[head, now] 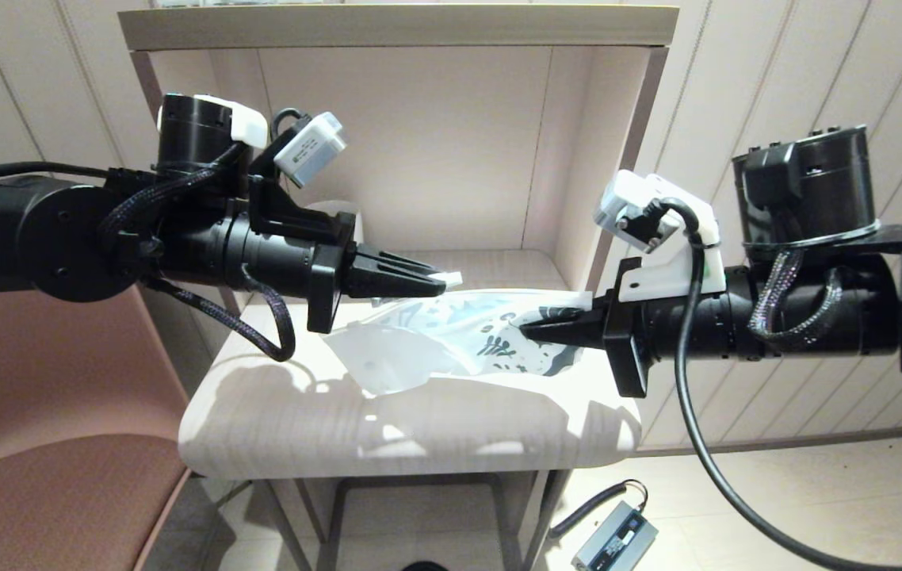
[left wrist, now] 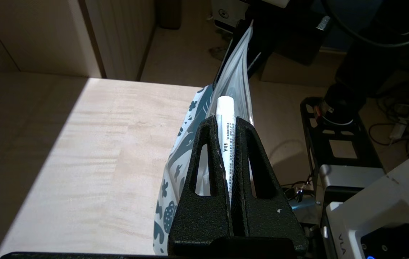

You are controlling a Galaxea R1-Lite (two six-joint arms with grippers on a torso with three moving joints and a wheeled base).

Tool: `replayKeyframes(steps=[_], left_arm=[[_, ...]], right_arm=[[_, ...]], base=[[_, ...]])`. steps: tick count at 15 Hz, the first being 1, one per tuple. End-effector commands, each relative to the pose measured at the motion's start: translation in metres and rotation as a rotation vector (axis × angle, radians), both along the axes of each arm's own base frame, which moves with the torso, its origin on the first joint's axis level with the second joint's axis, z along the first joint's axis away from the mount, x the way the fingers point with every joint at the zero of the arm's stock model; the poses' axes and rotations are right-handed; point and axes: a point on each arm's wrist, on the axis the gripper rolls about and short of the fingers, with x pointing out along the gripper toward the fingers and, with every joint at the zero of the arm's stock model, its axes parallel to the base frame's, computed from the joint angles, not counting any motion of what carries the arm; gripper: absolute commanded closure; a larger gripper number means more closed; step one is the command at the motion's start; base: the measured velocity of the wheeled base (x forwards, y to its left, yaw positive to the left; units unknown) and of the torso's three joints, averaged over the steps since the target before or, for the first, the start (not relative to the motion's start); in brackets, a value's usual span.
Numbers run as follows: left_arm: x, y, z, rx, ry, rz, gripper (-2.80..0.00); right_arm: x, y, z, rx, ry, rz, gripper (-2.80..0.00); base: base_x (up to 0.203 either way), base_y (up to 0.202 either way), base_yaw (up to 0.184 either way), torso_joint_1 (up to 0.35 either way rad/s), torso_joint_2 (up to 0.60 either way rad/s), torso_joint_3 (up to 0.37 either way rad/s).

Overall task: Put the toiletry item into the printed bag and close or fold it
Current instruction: Place the toothpaste in the storage bag

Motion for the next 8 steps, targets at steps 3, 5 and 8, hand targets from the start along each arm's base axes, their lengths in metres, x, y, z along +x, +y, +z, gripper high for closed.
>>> replayKeyframes(steps=[3, 5, 8], left_arm=[[0.0008, -0.0007, -0.0033, 0.002, 0.005, -0.007, 0.00], [0.0022, -0.0017, -0.0049, 0.005, 0.010, -0.008, 0.00], [0.0007, -0.0053, -0.0057, 0.007, 0.011, -0.018, 0.00]], right_arm=[[-0.0009, 0.0021, -0.0023, 0.022, -0.077, 0.000, 0.00], [-0.0031, 0.0015, -0.0039, 0.027, -0.090, 0.002, 0.00], [-0.0059, -0.0001, -0.0078, 0.012, -0.091, 0.010, 0.00]], base=[[0.000, 0.000, 0.000, 0.000, 0.00, 0.000], [0.000, 0.000, 0.000, 0.000, 0.00, 0.000], [0.000, 0.000, 0.000, 0.000, 0.00, 0.000]])
